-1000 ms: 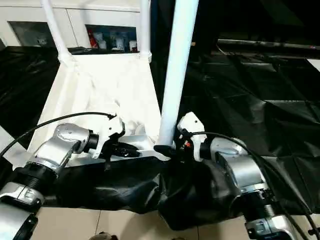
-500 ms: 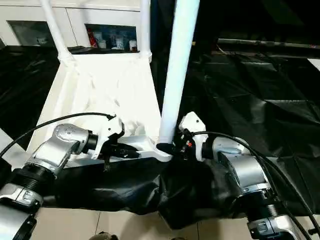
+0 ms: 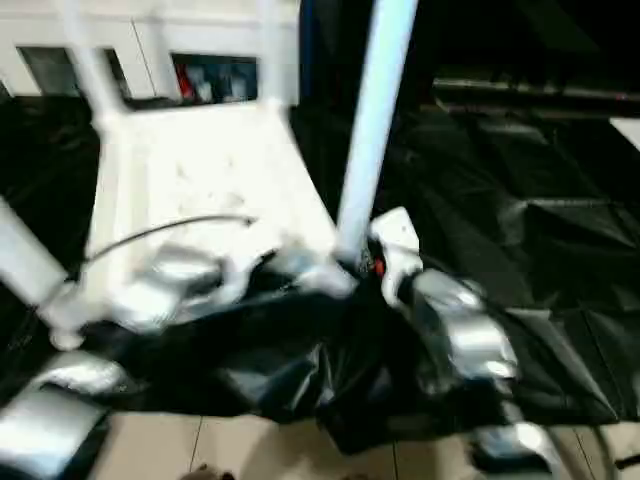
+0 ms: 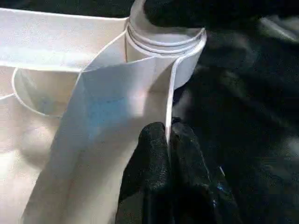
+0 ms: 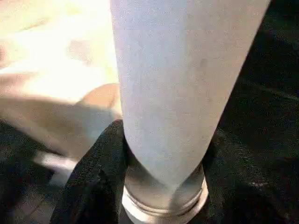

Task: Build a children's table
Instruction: Rotate leg to tighten

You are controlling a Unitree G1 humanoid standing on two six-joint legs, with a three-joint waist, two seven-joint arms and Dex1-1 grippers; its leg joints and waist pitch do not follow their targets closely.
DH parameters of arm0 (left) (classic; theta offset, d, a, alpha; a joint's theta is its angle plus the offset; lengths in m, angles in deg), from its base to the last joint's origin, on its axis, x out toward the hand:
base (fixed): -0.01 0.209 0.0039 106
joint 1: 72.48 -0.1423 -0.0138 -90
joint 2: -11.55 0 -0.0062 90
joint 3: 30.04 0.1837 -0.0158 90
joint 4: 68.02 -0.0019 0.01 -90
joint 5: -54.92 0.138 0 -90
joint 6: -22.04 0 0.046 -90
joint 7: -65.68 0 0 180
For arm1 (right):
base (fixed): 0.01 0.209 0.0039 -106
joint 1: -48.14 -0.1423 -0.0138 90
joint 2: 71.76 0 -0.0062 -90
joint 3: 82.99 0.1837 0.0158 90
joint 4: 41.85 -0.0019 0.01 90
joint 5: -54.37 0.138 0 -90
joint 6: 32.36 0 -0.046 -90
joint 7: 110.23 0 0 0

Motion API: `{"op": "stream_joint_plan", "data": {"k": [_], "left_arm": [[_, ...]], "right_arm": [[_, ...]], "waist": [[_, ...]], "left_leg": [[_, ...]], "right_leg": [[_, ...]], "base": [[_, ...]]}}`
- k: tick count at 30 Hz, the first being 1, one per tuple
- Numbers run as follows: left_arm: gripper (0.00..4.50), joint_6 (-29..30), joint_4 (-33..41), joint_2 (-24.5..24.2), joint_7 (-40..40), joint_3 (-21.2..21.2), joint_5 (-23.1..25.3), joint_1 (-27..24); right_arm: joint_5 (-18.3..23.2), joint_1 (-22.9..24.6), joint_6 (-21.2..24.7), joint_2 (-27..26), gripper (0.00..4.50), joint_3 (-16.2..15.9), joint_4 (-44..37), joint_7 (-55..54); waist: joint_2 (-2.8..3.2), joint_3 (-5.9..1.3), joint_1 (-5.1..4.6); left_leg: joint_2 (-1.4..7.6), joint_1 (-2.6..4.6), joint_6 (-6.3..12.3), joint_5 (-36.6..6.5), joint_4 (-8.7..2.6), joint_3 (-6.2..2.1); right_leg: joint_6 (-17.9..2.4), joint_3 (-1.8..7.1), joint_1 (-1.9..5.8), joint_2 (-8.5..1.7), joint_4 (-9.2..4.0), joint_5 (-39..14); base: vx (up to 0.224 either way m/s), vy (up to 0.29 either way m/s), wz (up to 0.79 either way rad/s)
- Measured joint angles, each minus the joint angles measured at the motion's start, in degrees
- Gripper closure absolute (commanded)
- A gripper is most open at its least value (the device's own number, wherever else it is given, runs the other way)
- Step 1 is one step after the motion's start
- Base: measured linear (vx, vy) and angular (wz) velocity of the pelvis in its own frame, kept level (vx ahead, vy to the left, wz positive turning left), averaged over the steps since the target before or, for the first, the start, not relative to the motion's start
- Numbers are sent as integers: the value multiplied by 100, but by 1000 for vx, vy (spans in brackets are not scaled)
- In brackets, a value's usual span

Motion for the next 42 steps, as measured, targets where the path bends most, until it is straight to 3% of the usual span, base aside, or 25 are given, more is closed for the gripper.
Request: {"op": "stream_joint_plan", "data": {"k": [4, 8, 9, 14, 17, 22, 30, 37, 42], "left_arm": [[450, -41, -474, 408, -615, -60, 60, 282], [450, -153, -535, 452, -667, -70, 119, 298], [450, -206, -545, 453, -666, -37, 140, 298], [450, -352, -591, 357, -622, -18, 154, 298], [450, -483, -625, 249, -430, -18, 154, 295], [450, -650, -436, -94, 366, -10, 69, 148], [450, -693, 475, -817, 2244, 227, -264, -410], [450, -580, 838, -1062, 2776, 307, -367, -615], [450, -451, 1078, -1188, 2913, 305, -425, -738]], "right_arm": [[-160, -272, 1, -443, 257, 295, 330, -948], [-175, -293, -95, -498, 257, 330, 392, -1082], [-173, -263, -155, -498, 201, 338, 391, -1082], [-60, -135, -196, -524, 165, 351, 293, -904], [8, -10, -170, -266, 144, 318, 158, -405], [151, 264, -57, 499, 104, -50, -276, 867], [397, 492, -39, 1554, 104, -484, -966, 2846], [596, 498, -79, 1914, 104, -655, -1059, 3763], [609, 491, -77, 1985, 150, -761, -1057, 4073]], "waist": [[6, -4, 9], [17, -11, 9], [20, -13, 10], [29, -11, -15], [45, -3, -26], [70, -3, -17], [96, -5, 76], [94, -4, 77], [89, -1, 77]], "left_leg": [[-3, 2, 0, 0, 0, -3], [-3, 3, 1, 0, -2, -3], [-3, 3, 1, 0, -4, -4], [-2, 5, 1, 0, -8, -6], [0, 7, 1, -1, -14, -7], [3, 6, 0, 0, -33, -8], [5, -3, 13, 8, -30, 6], [7, -6, 27, 16, -21, 14], [8, -12, 30, 18, -21, 15]], "right_leg": [[-14, 1, 16, -2, -7, 8], [-8, 0, 31, -2, -31, 4], [-9, -2, 36, -2, -42, 5], [-12, -3, 39, 0, -45, 10], [-11, -4, 37, 3, -45, 14], [-11, -7, 31, 7, -47, 16], [-15, -7, 28, 0, -50, 10], [-15, -7, 27, -3, -47, 11], [-15, -8, 22, -2, -48, 10]], "base": [[0, 0, 0], [0, 0, 0], [0, 0, 0], [0, 0, 0], [0, 0, 0], [0, 0, 0], [0, 0, 0], [0, 0, 0], [0, 0, 0]]}}
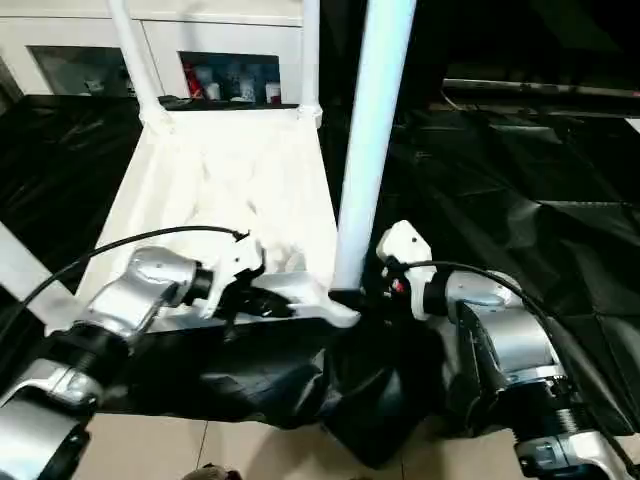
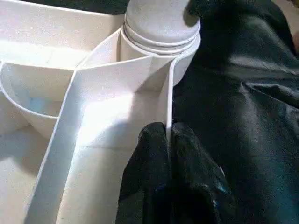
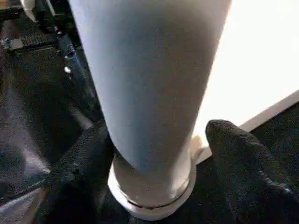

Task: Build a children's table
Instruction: Rotate leg to tighten

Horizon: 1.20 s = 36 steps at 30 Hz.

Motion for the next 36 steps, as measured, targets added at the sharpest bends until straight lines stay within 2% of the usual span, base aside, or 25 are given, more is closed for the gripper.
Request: {"op": "stream_joint_plan", "data": {"k": [3, 4, 7, 10, 17, 20, 24, 27, 32, 36], "left_arm": [[450, 43, 21, -10, 6, 0, -8, -5], [450, 72, 62, -29, 6, 0, -19, -19], [450, 119, 110, -41, 6, 0, -24, -34], [450, 155, 136, -45, 6, 0, -30, -41], [450, 156, 109, -29, -111, -1, -23, -35], [450, 100, -223, 231, -813, -62, 119, 155], [450, 260, -943, 909, -2324, -219, 335, 614], [450, 387, -1165, 1220, -3007, -288, 377, 768], [450, 206, -1624, 1575, -3685, -293, 513, 1033], [450, 85, -1713, 1647, -3731, -282, 569, 1063]], "right_arm": [[0, -16, -7, 0, 168, -30, 14, 40], [-3, -41, -14, 0, 187, -55, 39, 74], [-2, -57, -66, -12, 197, -85, 84, 143], [-3, -57, -70, -29, 237, -87, 103, 152], [-15, -50, -72, -84, 252, -72, 137, 44], [-114, -93, -44, -460, 253, 193, 421, -782], [-394, -391, 61, -1365, 254, 674, 999, -2777], [-533, -557, 52, -1848, 255, 845, 1211, -3904], [-808, -795, -54, -2392, 255, 1011, 1490, -5083], [-907, -803, -150, -2442, 255, 1029, 1528, -5172]], "waist": [[-3, 2, -3], [-6, 4, -6], [-11, 6, -8], [-13, 8, -9], [-17, 9, -12], [-32, 14, -52], [-43, 16, -139], [-42, 15, -174], [-36, 11, -171], [-32, 9, -150]], "left_leg": [[0, -3, 10, 6, 3, 1], [1, -3, 10, 6, 4, 0], [1, -5, 10, 6, 4, 1], [1, -8, 13, 7, 7, 1], [1, -7, 14, 7, 15, 0], [2, -4, 0, -1, 46, -2], [0, 11, -3, -1, 73, -8], [-3, 11, -4, 0, 67, -14], [-7, 2, -3, -1, 64, -15], [-9, 2, -2, -2, 54, -15]], "right_leg": [[0, 0, -3, 0, 1, 0], [0, 0, -4, 0, 3, 0], [0, 0, -6, 0, 3, 0], [0, 0, -7, 0, 3, 0], [-1, 0, -7, 0, 9, 1], [-1, 2, -6, -1, 41, 1], [-3, 5, -1, -4, 59, 12], [8, 5, -2, -4, 58, 12], [4, 6, -1, -3, 44, 14], [4, 6, 0, -5, 37, 14]], "base": [[0, 0, 0], [0, 0, 0], [0, 0, 0], [0, 0, 0], [0, 0, 0], [0, 0, 0], [0, 0, 0], [0, 0, 0], [0, 0, 0], [0, 0, 0]]}}
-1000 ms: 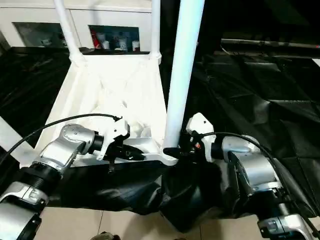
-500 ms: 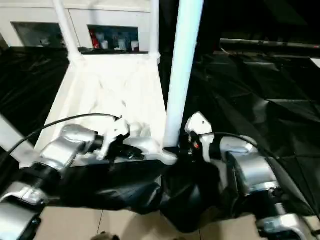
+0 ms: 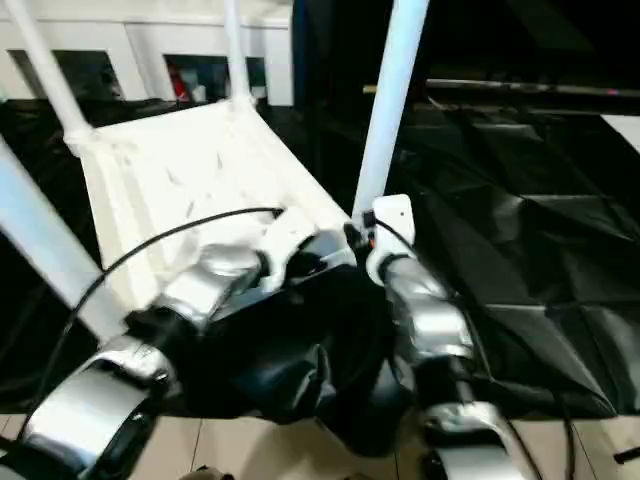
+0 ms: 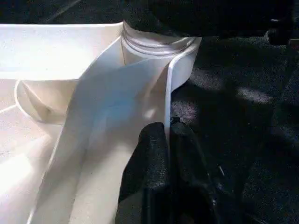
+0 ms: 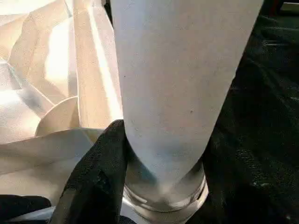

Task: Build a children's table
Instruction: Rotate leg to tighten

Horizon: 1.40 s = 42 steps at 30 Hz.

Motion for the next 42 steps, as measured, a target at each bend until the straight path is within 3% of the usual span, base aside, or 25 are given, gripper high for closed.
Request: {"op": "stream_joint_plan", "data": {"k": [1, 3, 9, 14, 22, 27, 33, 42], "left_arm": [[450, -1, 0, -14, 5, 7, 0, 0], [450, -16, 0, -50, 29, 13, 0, -1], [450, -115, 25, -250, 288, 2, -33, -32], [450, -242, 272, -589, 937, -9, -86, -207], [450, -510, 1098, -1468, 2914, 173, -405, -766], [450, -289, 1514, -1618, 3479, 275, -531, -948], [450, -116, 1734, -1681, 3721, 288, -588, -1042], [450, 22, 1951, -1724, 3723, 287, -598, -1123]], "right_arm": [[7, 10, -24, 0, 199, 6, 0, 2], [15, 21, -41, 0, 185, 8, 0, 24], [141, 87, -69, 80, 138, -74, -59, 612], [233, 152, 62, 434, 138, -241, -251, 1421], [630, 776, 165, 1918, 138, -939, -1377, 4024], [748, 787, 176, 2115, 138, -1081, -1500, 4607], [876, 764, 182, 2230, 138, -1084, -1522, 4871], [870, 763, 178, 2291, 216, -1141, -1521, 5069]], "waist": [[0, 0, 7], [0, 0, 13], [-4, 3, -108], [-4, 4, -120], [-8, 10, 4], [-13, 13, 91], [-13, 13, 96], [-19, 17, 93]], "left_leg": [[1, 2, 0, 0, -2, 0], [1, 4, -1, 1, -7, 0], [3, 9, -2, 1, -17, -5], [4, 11, -3, 1, -38, -7], [6, 3, -2, 2, -37, -1], [7, -2, -2, 1, -36, 8], [6, -19, -1, 2, -36, 10], [7, -33, -1, 2, -36, 11]], "right_leg": [[0, -1, 0, 0, 1, 0], [0, -1, 0, 0, 1, 0], [-2, 0, -2, 8, 1, 2], [-2, -2, -10, 12, 1, 2], [-1, -1, -12, 8, -5, -9], [-2, 0, -17, 4, -7, -11], [-2, -1, -35, 4, -5, -11], [-3, -1, -51, 4, -4, -12]], "base": [[0, 0, 0], [0, 0, 0], [0, 0, 0], [0, 0, 0], [0, 0, 0], [0, 0, 0], [0, 0, 0], [0, 0, 0]]}}
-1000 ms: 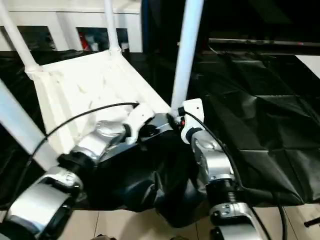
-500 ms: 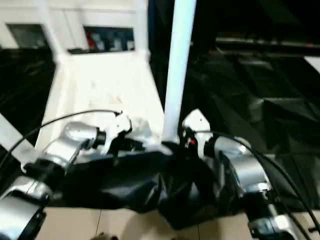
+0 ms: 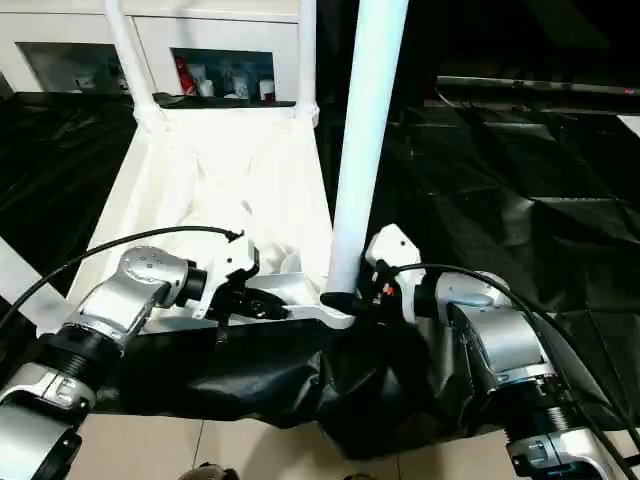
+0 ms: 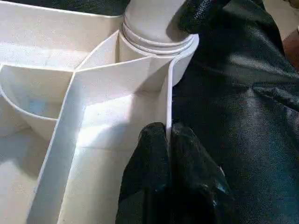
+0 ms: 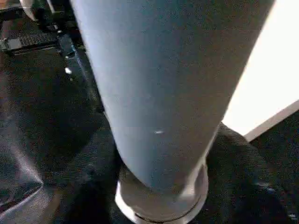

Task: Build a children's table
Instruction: Rotate leg to tighten

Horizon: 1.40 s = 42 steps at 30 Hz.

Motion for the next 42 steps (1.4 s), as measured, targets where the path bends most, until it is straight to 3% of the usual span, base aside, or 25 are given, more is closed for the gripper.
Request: {"op": "stream_joint_plan", "data": {"k": [3, 11, 16, 19, 25, 31, 32, 34, 35, 42], "left_arm": [[450, 15, 8, -2, 0, 0, -2, -2], [450, 16, 11, 43, -217, -5, 41, -11], [450, 0, -642, 593, -1611, -101, 337, 386], [450, 223, -1127, 1137, -2626, -213, 431, 699], [450, 297, -1555, 1716, -3559, -232, 543, 968], [450, 41, -1791, 1782, -3635, -213, 655, 1046], [450, 12, -1818, 1780, -3635, -206, 658, 1056], [450, -64, -1843, 1766, -3630, -182, 660, 1056], [450, -85, -1854, 1761, -3620, -181, 660, 1061], [450, -293, -1893, 1643, -3350, -180, 665, 1061]], "right_arm": [[1, 0, -14, 2, 247, -3, 0, 3], [-31, -7, -30, -84, 255, 30, 79, -188], [-390, -289, -88, -814, 256, 417, 747, -2007], [-541, -385, 89, -1562, 256, 837, 960, -3590], [-725, -672, 86, -2268, 256, 1165, 1325, -5177], [-767, -712, -122, -2389, 256, 1240, 1495, -5400], [-767, -712, -152, -2396, 221, 1251, 1511, -5401], [-755, -711, -204, -2397, 221, 1258, 1524, -5389], [-753, -710, -223, -2393, 181, 1260, 1529, -5371], [-673, -541, -185, -2016, 151, 1097, 1258, -4509]], "waist": [[0, 0, -2], [-4, 1, -9], [-24, 5, -83], [-38, 4, -80], [-39, -6, -64], [-37, -8, -48], [-37, -8, -46], [-36, -7, -42], [-34, -7, -42], [-18, -2, -36]], "left_leg": [[0, -4, 5, 3, 2, 0], [1, -3, 10, 6, 13, 0], [2, 8, -4, 4, 44, -3], [0, 16, -9, 7, 39, -5], [-3, 23, -8, 7, 39, -6], [-5, 42, -8, 6, 26, -8], [-6, 42, -8, 6, 21, -8], [-6, 45, -9, 6, 13, -9], [-6, 45, -9, 6, 11, -9], [-6, 43, -10, 6, -3, -9]], "right_leg": [[0, 0, -5, 0, 3, 0], [-1, 0, -3, 0, 12, 0], [-11, 3, 0, 0, 27, 25], [16, 5, 6, 0, 28, 12], [0, 7, 25, -1, 19, 22], [5, 6, 46, -1, 7, 18], [6, 5, 46, -1, 6, 18], [16, 5, 46, -1, 7, 12], [16, 4, 45, -1, 7, 12], [4, 2, 40, 0, 7, 19]], "base": [[0, 0, 0], [0, 0, 0], [0, 0, 0], [0, 0, 0], [0, 0, 0], [0, 0, 0], [0, 0, 0], [0, 0, 0], [0, 0, 0], [0, 0, 0]]}}
